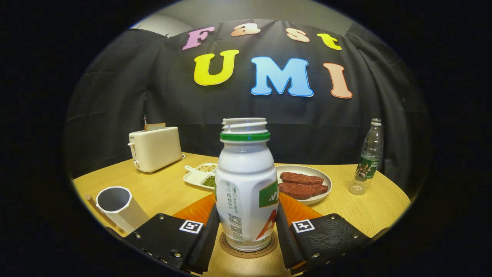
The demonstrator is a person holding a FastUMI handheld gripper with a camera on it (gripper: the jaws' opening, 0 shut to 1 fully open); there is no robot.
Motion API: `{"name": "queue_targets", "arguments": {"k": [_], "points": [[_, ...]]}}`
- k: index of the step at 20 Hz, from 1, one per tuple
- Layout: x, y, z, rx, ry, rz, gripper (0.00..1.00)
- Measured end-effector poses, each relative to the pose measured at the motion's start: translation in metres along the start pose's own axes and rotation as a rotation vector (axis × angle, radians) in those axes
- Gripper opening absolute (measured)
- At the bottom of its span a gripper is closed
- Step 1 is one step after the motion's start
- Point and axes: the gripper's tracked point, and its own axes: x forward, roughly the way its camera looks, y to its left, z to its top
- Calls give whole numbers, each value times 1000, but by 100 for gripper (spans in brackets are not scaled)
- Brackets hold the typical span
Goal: Take the bottle from table, then pour the juice into the cup, finally place the bottle on the coaster
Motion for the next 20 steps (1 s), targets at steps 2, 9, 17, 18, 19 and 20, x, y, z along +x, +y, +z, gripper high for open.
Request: {"name": "queue_targets", "arguments": {"k": [2,9,17,18,19,20], "points": [[-1,0,0,-9,-8,7,70],[-20,-1,5,-34,-30,11,97],[-83,-6,66,-28,-105,-55,96],[-94,-6,83,-30,-129,-51,96],[-103,-8,98,-39,-150,-56,96],[-112,-11,112,-49,-159,-70,96]]}}
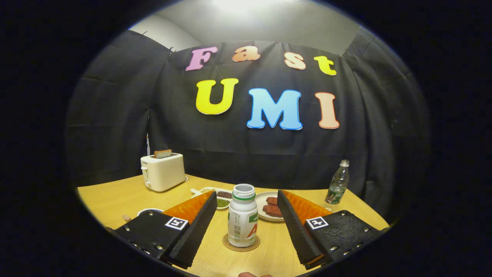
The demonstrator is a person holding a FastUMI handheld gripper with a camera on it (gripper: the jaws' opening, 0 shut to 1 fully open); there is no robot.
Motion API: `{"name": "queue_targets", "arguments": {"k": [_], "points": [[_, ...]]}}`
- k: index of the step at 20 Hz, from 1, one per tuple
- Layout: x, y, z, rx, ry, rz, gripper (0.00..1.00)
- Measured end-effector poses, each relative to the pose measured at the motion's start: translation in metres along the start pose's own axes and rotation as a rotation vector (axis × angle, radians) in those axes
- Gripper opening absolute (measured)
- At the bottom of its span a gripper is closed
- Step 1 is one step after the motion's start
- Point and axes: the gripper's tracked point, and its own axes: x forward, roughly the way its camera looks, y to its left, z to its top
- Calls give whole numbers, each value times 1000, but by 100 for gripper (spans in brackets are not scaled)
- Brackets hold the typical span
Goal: Take the bottle from table, then pour the juice into the cup, finally place the bottle on the coaster
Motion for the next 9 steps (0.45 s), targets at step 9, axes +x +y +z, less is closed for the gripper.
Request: {"name": "queue_targets", "arguments": {"k": [9], "points": [[-56,-14,62,-11,-54,-24,96]]}}
